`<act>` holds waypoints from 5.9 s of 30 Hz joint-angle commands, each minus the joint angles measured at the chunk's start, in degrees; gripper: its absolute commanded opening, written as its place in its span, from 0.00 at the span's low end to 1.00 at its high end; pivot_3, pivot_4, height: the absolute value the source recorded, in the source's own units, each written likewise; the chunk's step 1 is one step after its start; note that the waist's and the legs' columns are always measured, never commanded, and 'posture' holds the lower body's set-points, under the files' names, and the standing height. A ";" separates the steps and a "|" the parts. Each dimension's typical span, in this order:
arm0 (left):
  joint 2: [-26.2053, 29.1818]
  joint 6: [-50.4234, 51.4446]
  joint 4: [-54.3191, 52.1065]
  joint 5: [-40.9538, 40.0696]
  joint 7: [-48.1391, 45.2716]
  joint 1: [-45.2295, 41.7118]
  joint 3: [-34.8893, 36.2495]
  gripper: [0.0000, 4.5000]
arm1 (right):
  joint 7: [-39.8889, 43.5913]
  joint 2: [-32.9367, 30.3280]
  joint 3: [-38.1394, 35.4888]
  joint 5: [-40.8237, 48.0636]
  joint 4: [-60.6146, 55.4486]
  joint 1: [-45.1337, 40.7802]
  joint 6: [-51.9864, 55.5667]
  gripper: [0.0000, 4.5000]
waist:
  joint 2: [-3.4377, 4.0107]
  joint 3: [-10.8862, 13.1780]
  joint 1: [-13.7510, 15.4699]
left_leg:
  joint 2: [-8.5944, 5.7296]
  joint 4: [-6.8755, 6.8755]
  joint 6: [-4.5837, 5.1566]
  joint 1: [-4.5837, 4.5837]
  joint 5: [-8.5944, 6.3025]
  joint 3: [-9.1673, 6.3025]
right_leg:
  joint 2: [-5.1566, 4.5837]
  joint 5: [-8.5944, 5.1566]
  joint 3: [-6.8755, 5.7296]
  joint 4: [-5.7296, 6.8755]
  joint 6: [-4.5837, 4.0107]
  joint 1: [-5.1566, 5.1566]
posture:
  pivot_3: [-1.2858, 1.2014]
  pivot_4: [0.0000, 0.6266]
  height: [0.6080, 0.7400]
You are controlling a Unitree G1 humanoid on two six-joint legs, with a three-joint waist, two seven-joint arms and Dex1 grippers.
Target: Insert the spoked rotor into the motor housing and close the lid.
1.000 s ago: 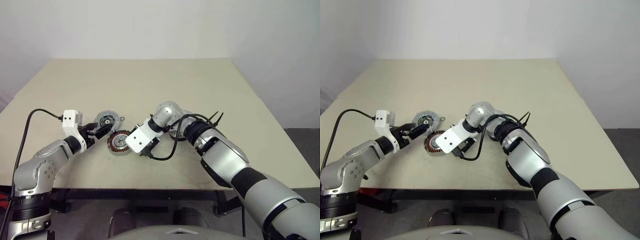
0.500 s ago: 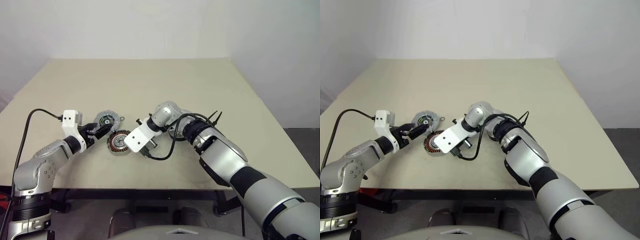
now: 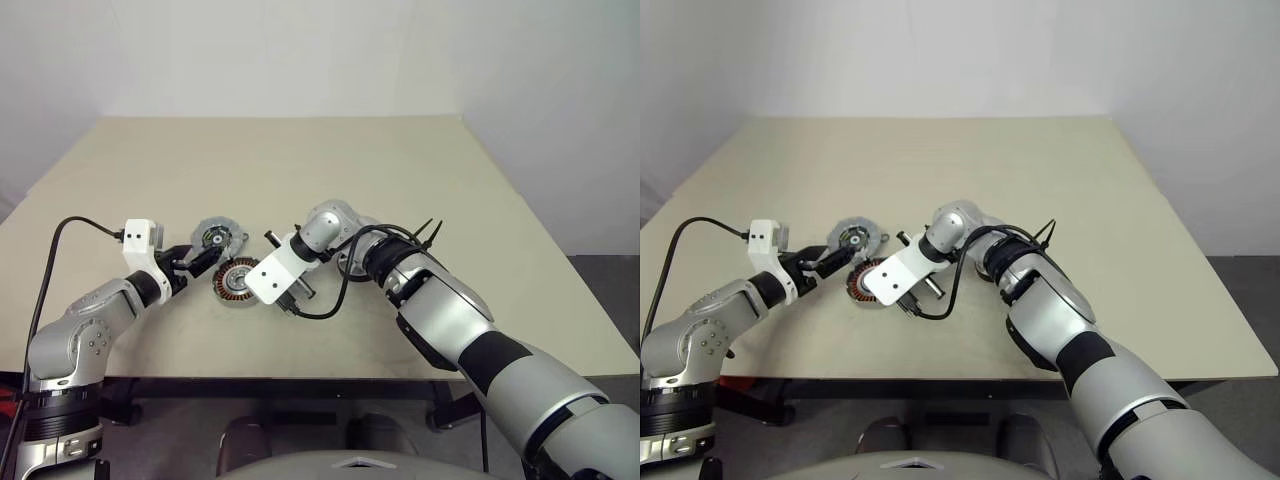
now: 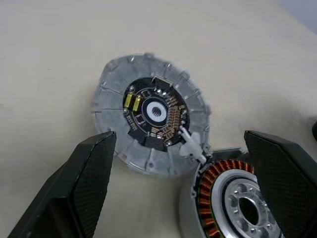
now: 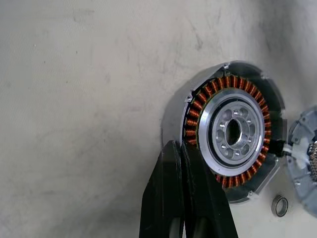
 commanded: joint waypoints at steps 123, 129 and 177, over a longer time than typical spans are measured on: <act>-6.68 -24.28 27.39 21.64 -6.87 -17.33 -14.65 0.97 | -11.94 -18.85 -30.26 28.32 -25.10 15.16 47.16 0.43 | -0.05 0.05 1.96 | -0.07 0.50 0.14 -0.28 -0.08 0.00 | -0.10 0.03 0.03 0.20 0.00 -0.18 | 0.52 0.00 1.00; -6.77 -27.63 30.60 24.99 -6.74 -19.95 -16.59 0.97 | -13.18 -18.56 -30.32 28.13 -25.60 15.07 46.96 0.43 | -0.05 0.05 2.05 | -0.11 0.50 0.14 -0.30 -0.08 -0.01 | -0.13 0.03 0.03 0.18 0.00 -0.18 | 0.52 0.00 1.00; -12.97 -40.54 55.22 30.68 -7.75 -28.85 -16.79 0.72 | -17.66 -18.47 -31.51 29.33 -21.98 11.70 43.75 0.44 | -0.05 0.05 3.34 | -0.15 0.46 -0.10 -0.29 0.06 0.00 | -0.18 0.04 0.03 0.16 0.01 -0.16 | 0.52 0.00 1.00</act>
